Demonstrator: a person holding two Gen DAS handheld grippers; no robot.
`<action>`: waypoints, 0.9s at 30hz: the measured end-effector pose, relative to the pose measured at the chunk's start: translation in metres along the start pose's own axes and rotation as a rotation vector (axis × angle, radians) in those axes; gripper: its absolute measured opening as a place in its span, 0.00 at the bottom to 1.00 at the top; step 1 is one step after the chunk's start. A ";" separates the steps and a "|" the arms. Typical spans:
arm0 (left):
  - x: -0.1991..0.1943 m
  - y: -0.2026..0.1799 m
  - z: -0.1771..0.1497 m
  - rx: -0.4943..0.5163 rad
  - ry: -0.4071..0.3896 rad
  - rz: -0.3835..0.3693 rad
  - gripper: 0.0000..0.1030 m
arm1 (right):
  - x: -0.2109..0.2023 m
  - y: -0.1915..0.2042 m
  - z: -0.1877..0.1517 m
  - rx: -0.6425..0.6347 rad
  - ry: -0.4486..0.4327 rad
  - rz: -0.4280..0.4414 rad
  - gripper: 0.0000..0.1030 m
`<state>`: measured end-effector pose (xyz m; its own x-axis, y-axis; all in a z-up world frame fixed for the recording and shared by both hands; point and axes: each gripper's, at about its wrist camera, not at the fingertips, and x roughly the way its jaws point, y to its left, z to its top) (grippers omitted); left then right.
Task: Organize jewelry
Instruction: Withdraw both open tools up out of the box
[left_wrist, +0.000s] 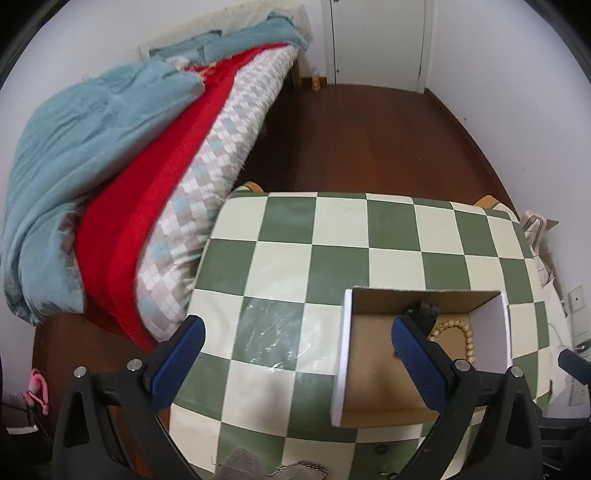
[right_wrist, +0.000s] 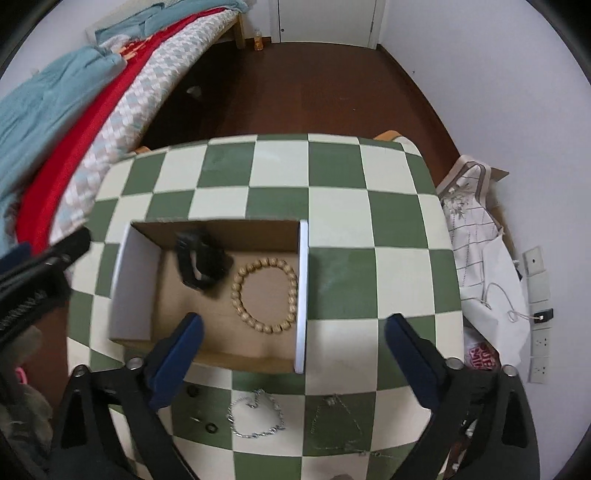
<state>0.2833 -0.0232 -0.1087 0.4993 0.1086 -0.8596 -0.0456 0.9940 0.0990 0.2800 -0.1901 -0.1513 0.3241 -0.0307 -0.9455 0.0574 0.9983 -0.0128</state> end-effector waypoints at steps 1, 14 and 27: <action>-0.003 0.001 -0.005 0.003 -0.014 0.008 1.00 | 0.002 0.001 -0.005 -0.006 0.003 -0.010 0.99; -0.052 0.004 -0.048 0.026 -0.093 0.017 1.00 | -0.022 0.002 -0.043 0.012 -0.058 -0.019 0.99; -0.128 0.015 -0.081 0.035 -0.205 0.017 1.00 | -0.108 0.000 -0.087 0.028 -0.239 -0.036 0.99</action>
<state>0.1484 -0.0214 -0.0375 0.6647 0.1176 -0.7378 -0.0274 0.9907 0.1332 0.1626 -0.1828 -0.0772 0.5358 -0.0807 -0.8405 0.0983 0.9946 -0.0329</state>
